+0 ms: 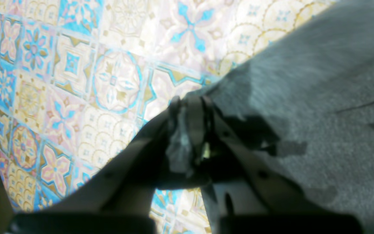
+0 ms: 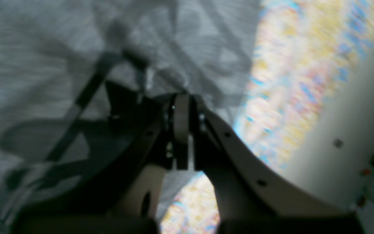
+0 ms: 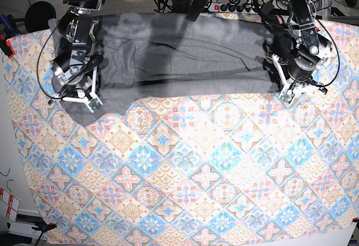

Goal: Fold the T-shirt properly
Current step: 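Pull the folded grey shirt toward the robot with both grippers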

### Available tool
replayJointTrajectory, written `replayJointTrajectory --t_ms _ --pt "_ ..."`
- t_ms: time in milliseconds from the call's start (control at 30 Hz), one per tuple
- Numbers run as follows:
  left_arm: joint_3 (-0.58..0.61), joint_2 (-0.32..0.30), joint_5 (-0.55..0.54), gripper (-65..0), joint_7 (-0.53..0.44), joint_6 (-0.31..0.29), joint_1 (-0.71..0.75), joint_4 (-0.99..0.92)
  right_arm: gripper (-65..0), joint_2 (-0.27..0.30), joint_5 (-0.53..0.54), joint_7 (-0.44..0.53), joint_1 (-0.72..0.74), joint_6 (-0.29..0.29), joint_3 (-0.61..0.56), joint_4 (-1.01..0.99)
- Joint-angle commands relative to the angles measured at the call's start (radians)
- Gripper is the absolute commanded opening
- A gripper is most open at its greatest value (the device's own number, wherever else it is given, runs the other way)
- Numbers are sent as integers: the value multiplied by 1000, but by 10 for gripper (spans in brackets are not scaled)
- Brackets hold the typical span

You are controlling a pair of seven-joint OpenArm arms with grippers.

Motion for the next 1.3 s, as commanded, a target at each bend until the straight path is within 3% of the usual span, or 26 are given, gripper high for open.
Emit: replayJointTrajectory --t_ms 0,933,1267 --pt "-2 -9 -7 -650 -12 9 -8 15 -629 3 -3 6 7 -6 -2 19" --pt "-7 -16 -5 -650 -17 9 88 20 -631 -45 0 5 -393 -6 37 263" --pt "-11 -56 -2 -650 -16 9 126 15 -631 -80 3 5 -484 -6 65 290"
